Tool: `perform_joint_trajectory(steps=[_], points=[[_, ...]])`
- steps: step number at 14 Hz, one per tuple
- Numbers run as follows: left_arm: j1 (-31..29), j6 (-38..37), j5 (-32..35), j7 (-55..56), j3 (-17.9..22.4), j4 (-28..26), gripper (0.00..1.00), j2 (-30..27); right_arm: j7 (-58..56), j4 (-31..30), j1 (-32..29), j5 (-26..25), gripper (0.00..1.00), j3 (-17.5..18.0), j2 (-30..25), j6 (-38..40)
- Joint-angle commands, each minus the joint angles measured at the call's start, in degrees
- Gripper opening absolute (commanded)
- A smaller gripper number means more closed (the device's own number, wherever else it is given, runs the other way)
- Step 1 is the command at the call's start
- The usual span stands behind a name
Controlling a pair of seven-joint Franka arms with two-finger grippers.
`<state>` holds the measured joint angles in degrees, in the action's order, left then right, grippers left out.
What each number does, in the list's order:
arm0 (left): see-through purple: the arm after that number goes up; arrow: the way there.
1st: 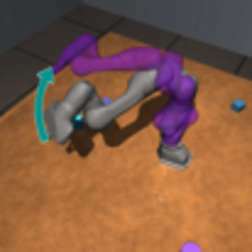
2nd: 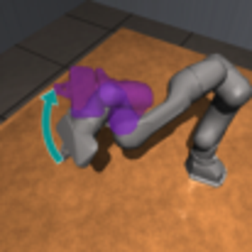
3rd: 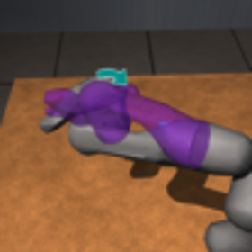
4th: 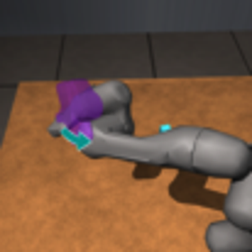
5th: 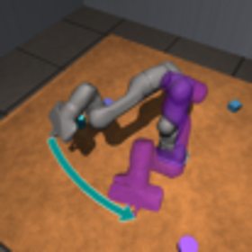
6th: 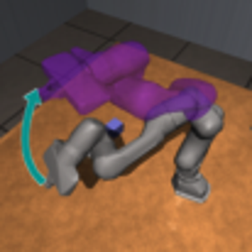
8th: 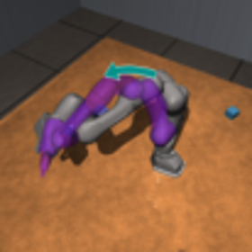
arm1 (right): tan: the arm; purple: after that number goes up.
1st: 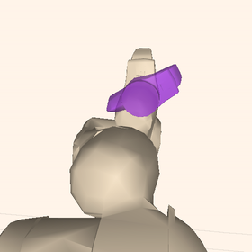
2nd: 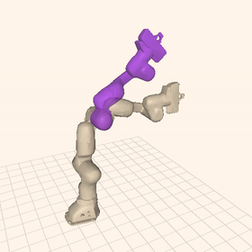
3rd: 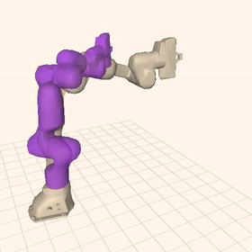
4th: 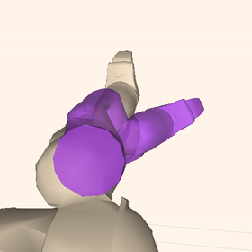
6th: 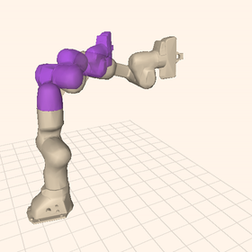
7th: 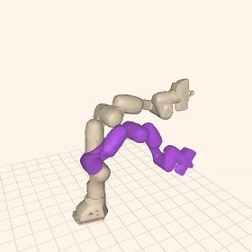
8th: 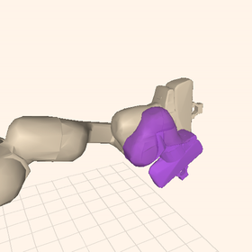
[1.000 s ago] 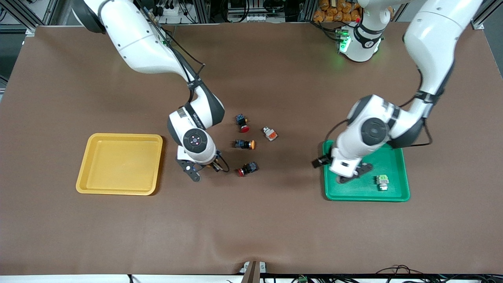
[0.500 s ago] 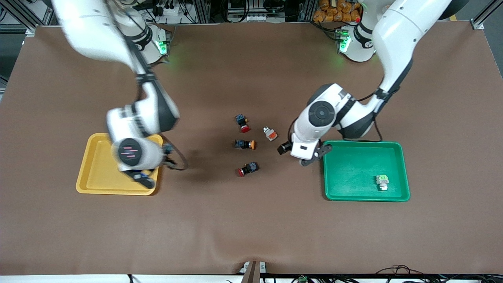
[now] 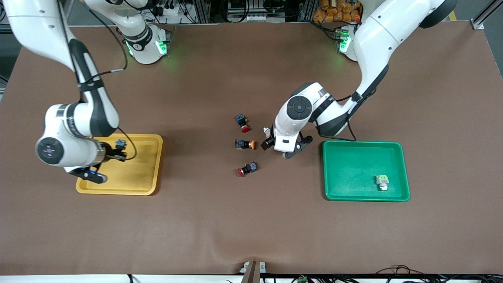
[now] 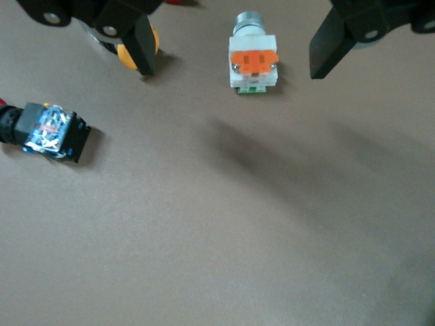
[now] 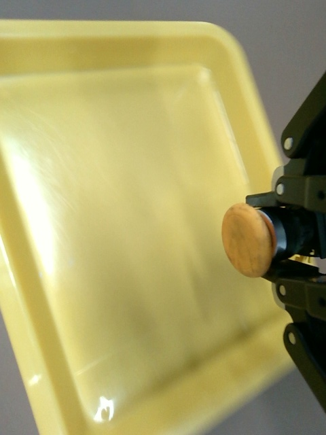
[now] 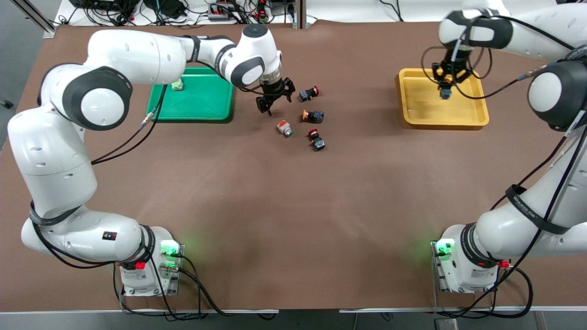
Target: Place green and yellow buttons in trays
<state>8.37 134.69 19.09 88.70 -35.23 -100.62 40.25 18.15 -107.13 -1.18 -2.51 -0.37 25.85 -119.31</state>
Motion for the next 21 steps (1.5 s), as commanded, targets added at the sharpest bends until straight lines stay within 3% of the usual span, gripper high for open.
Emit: perform_joint_trajectory(steps=[1,5,6,7,9,10,11,12,14,18,21], points=[[2.78,2.42,3.66,7.69,2.35,0.25,1.00,1.85,-2.41,-6.16,-2.59,-0.04,0.00,1.42,-0.64,-11.08],[5.16,2.51,3.94,11.67,3.42,0.16,1.00,3.08,-7.84,-5.81,-7.32,-0.12,0.00,1.42,3.41,-14.98],[5.16,2.51,3.85,12.19,3.42,0.42,0.96,3.60,-9.69,-5.89,-8.91,-0.04,0.00,1.59,4.29,-16.03],[5.25,2.51,3.94,12.46,3.42,0.34,0.86,3.70,-9.88,-5.90,-8.92,0.05,0.01,1.68,4.73,-16.91],[6.04,2.51,3.94,12.46,3.51,0.33,0.53,4.05,-9.19,-5.72,-8.84,1.36,0.65,1.77,4.82,-16.92],[6.13,2.51,3.94,12.46,3.51,0.33,0.36,4.13,-9.18,-5.46,-8.66,4.07,0.78,1.77,4.74,-16.74],[6.13,2.51,4.03,12.46,3.51,0.33,0.18,4.14,-9.62,-5.46,-8.66,6.09,0.99,1.77,4.56,-16.48],[6.13,2.51,4.46,12.46,3.51,0.33,0.02,4.14,-9.54,-5.37,-8.66,6.29,1.00,1.77,4.30,-16.30],[5.95,2.42,4.47,12.20,3.42,0.60,0.00,3.87,-10.06,-4.06,-9.01,6.29,1.00,1.68,3.16,-13.77],[5.08,1.37,4.64,11.67,3.42,0.69,0.00,1.95,-9.02,8.22,-9.89,6.47,1.00,1.60,2.01,4.92],[2.62,-6.42,4.64,6.86,3.24,2.08,0.00,-1.74,-4.99,11.68,-8.58,7.43,1.00,2.03,2.01,9.97]])
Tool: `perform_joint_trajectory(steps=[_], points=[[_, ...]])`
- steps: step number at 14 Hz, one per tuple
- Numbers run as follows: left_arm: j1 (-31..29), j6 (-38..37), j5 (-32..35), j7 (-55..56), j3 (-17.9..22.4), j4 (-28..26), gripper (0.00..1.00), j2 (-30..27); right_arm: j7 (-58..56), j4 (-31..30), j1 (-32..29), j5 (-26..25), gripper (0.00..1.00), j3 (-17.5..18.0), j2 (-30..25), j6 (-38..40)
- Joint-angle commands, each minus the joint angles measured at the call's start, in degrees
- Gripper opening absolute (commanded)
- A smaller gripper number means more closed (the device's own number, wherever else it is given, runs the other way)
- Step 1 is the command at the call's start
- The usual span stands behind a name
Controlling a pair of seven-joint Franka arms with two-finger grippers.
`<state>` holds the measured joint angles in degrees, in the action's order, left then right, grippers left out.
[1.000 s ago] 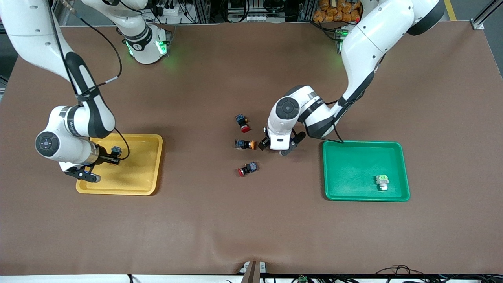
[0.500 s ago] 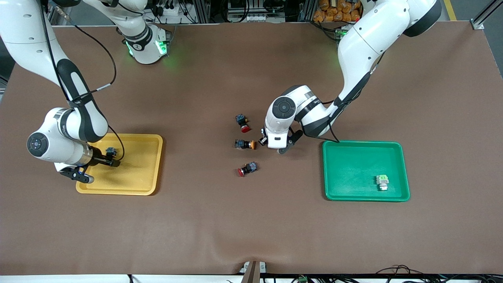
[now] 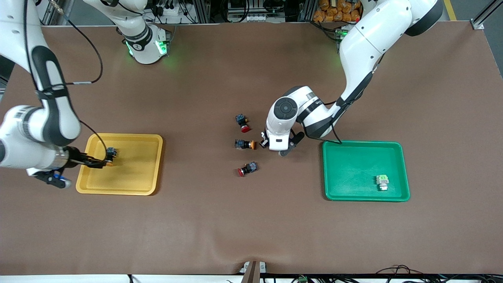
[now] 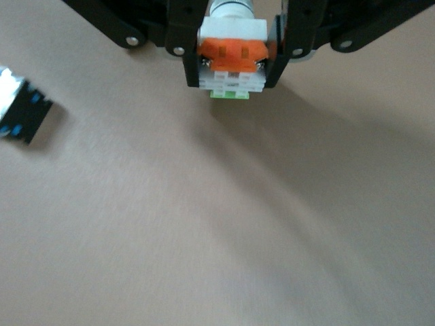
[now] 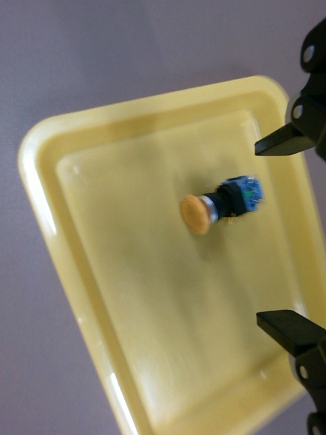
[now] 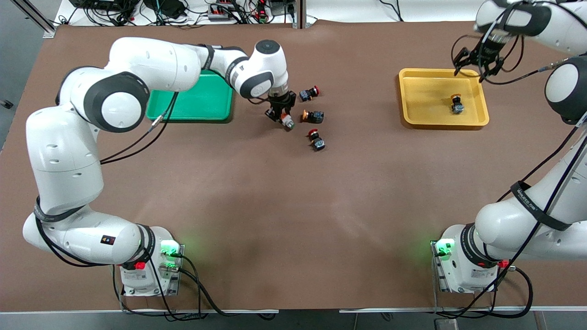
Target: Place green and yellow buttons in trays
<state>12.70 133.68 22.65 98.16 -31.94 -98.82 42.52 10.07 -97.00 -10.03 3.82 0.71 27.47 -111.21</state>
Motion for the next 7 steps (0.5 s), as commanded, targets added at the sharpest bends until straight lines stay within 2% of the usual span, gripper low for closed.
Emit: perform_joint_trajectory(steps=[1,3,7], points=[[-2.93,-8.75,0.91,-5.40,-0.31,0.99,0.00,-5.16,6.07,1.55,1.32,2.49,1.00,1.05,0.31,2.57],[-5.39,-11.24,0.20,-10.59,-0.58,1.26,0.00,-7.45,12.30,1.55,4.48,4.78,1.00,0.96,0.31,3.28],[-13.73,-11.33,0.20,-17.36,-5.84,1.26,0.00,-8.42,31.36,1.47,12.74,6.02,1.00,0.96,0.48,2.58]])
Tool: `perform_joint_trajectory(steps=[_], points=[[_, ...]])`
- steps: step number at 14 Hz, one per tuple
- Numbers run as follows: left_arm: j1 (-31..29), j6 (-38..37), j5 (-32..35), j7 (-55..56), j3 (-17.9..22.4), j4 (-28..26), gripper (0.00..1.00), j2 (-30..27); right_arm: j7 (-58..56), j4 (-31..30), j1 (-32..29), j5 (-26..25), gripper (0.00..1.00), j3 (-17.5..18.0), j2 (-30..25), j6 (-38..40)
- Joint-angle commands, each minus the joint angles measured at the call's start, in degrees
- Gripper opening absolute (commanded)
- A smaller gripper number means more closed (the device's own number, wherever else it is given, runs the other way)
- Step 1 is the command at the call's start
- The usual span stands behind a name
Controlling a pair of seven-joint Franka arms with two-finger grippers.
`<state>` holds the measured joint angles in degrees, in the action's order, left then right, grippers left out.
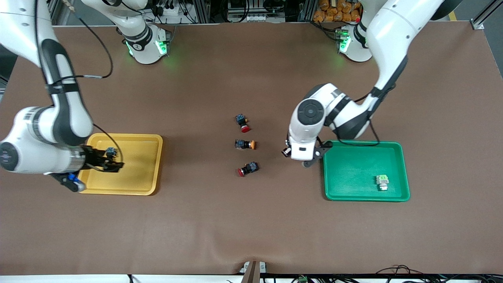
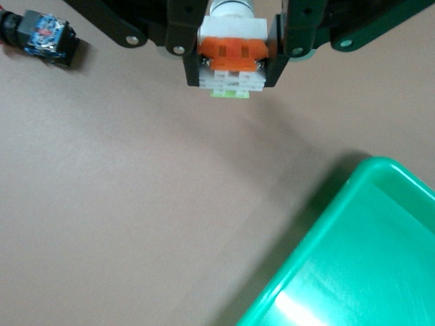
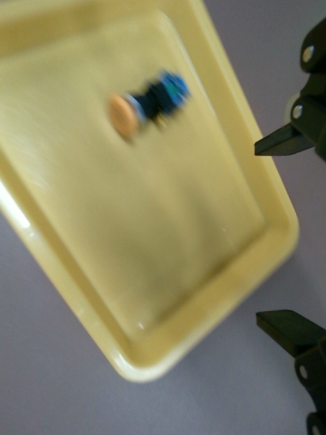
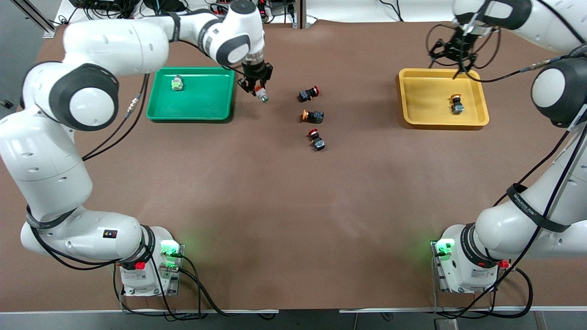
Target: Place green and yellow buttons in trays
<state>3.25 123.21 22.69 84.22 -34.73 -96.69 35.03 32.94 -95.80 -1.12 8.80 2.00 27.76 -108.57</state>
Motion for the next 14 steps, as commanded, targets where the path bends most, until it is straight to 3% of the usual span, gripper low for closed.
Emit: perform_joint_trajectory(steps=[1,4,7,11,14], points=[[-6.91,-0.87,0.16,-5.54,-4.63,-0.96,0.00,-0.93,13.51,0.26,5.85,1.56,1.00,-0.33,0.36,-0.85],[-10.97,-3.84,0.25,-13.00,-5.35,-0.96,0.00,-0.93,33.61,-0.09,14.62,5.16,1.00,-0.42,0.80,-7.42],[-14.66,-5.08,0.25,-20.56,-5.35,-1.04,0.00,-1.02,49.73,-0.09,22.98,5.08,1.00,-0.42,2.29,-14.37],[-19.33,-5.35,0.34,-30.68,-5.35,-0.78,0.00,-0.93,60.55,-0.18,31.51,5.08,1.00,-0.50,6.15,-22.98],[-21.96,-5.35,0.95,-35.51,-5.08,-0.26,0.00,-0.32,64.70,-0.18,34.51,5.00,1.00,-0.51,8.36,-25.64]])
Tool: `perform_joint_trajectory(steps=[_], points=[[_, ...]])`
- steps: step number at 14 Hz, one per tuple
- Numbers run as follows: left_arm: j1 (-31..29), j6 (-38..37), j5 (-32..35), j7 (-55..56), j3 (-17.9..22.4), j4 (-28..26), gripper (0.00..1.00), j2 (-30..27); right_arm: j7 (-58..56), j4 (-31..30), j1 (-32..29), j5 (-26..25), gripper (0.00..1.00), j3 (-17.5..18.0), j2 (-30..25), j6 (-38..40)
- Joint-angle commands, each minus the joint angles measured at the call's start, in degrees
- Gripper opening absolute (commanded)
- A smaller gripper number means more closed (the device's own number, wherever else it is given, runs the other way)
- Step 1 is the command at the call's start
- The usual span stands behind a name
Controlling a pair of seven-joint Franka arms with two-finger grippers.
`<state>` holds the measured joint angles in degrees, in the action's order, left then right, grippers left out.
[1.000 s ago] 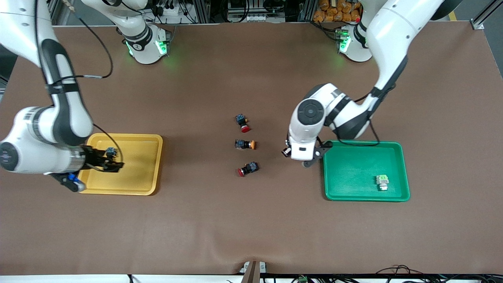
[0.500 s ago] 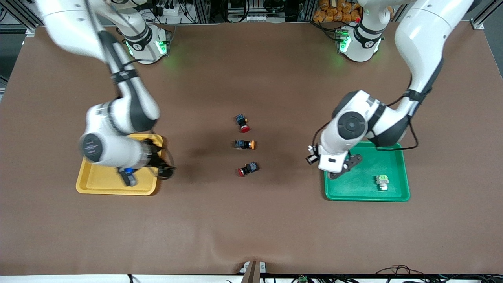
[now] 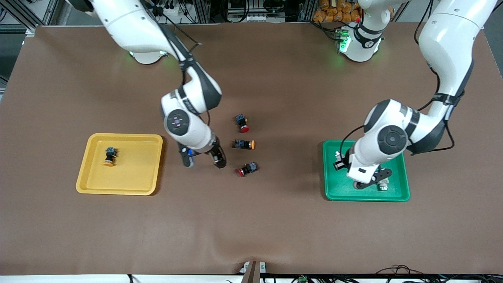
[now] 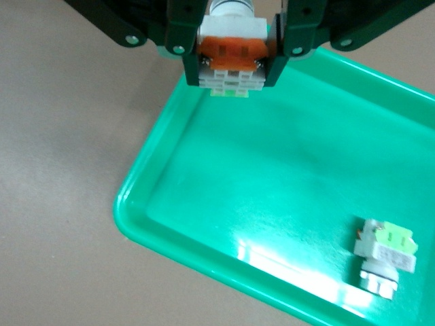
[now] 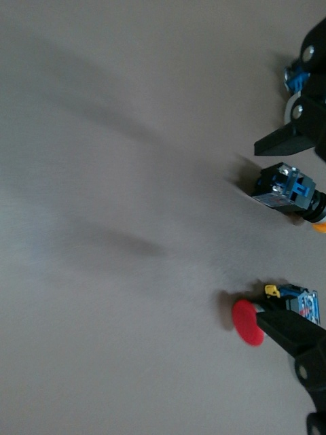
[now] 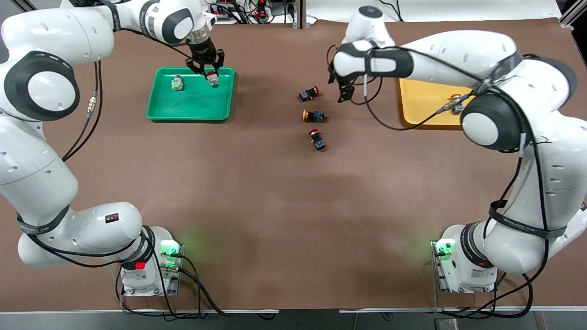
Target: Place green and yellow buttons in trays
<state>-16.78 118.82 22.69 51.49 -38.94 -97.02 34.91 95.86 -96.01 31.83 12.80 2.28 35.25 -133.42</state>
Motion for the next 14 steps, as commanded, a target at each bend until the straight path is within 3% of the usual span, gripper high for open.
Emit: perform_joint_trajectory(steps=[1,5,9,11,12,13,14], points=[[-2.98,-0.95,1.13,-5.15,-0.87,0.25,0.00,-0.11,2.56,-0.05,2.09,0.91,1.00,-0.78,1.05,-0.79],[-7.72,-0.87,1.83,-14.20,-0.52,0.07,0.00,0.42,5.73,-0.14,5.42,0.91,0.96,-0.78,3.33,-4.55],[-11.43,0.01,9.46,-17.39,-0.17,0.16,0.00,2.35,6.61,-0.14,7.27,0.91,0.83,-0.78,5.01,-6.67],[-11.60,0.01,11.93,-17.39,-0.17,0.16,0.00,2.36,6.79,-0.14,8.15,0.99,0.82,-0.78,5.97,-7.55],[-12.04,0.01,13.07,-17.48,-0.17,0.07,0.00,2.36,6.88,-0.14,8.50,0.82,0.64,-0.87,6.32,-7.73],[-12.57,0.01,13.25,-17.56,-0.17,-0.01,0.00,2.44,6.10,-0.14,8.25,0.38,0.36,-0.87,6.33,-7.73],[-12.57,0.01,13.26,-17.74,-0.17,-0.01,0.00,2.44,5.65,-0.14,7.98,0.21,0.16,-0.96,6.33,-7.64]])
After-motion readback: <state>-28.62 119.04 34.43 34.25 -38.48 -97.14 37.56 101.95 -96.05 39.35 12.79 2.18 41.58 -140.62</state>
